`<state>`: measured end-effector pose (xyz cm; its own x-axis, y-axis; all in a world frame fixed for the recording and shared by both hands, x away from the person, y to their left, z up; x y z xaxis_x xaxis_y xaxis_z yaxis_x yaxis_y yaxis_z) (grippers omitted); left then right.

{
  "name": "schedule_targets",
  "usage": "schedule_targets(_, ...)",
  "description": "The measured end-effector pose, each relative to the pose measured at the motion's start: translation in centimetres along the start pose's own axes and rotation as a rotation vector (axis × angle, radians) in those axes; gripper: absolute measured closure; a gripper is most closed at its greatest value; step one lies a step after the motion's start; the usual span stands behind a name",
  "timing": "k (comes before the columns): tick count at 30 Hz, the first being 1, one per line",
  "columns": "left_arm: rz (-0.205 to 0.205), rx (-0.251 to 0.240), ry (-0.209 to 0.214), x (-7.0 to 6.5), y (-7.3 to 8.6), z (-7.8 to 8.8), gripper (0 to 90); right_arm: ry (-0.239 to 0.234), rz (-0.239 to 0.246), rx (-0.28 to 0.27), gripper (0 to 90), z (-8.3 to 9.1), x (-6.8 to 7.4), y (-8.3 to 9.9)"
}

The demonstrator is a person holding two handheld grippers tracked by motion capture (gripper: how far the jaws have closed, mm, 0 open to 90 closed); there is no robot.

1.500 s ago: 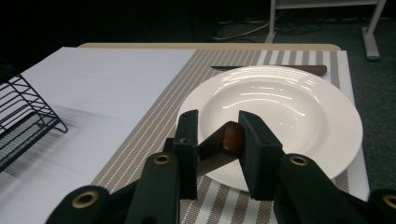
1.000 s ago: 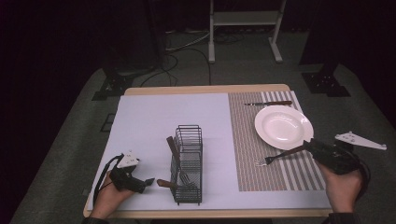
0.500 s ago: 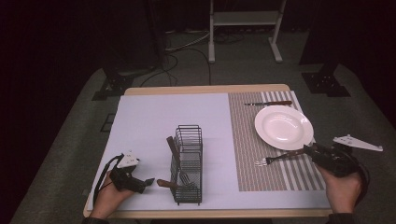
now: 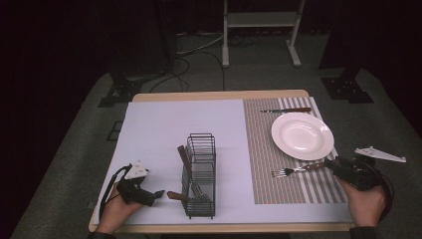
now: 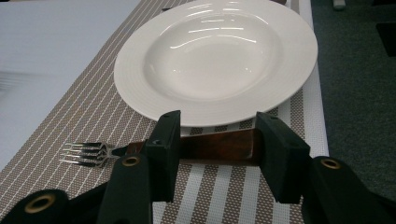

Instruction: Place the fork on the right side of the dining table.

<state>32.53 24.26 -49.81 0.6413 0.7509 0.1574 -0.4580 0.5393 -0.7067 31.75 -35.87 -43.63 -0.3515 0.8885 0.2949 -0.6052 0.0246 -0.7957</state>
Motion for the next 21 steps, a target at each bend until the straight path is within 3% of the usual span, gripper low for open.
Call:
schedule_targets(8,0.0,0.0,0.0,0.0,0.0,0.0,0.0,-0.001,-0.017,0.018,48.9,-0.3,-0.6,0.5)
schedule_targets(12,0.0,0.0,0.0,0.0,0.0,0.0,0.0,-0.011,-0.05,0.034,48.1,-0.6,-1.2,0.9)
schedule_targets(21,0.0,0.0,0.0,0.0,0.0,0.0,0.0,0.012,-0.065,0.067,46.2,-1.1,-1.9,1.5)
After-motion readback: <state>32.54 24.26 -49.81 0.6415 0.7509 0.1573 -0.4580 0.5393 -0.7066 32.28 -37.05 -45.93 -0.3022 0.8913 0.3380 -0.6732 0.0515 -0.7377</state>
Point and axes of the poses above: each handheld gripper's, and its own axes: z roughly backward along the jaws, y roughly out of its underside, x roughly to its left, the point moved 5 cm from there along -z, roughly forward along the jaws, and after that the axes turned 11 degrees about -y, right-handed, at the moved point
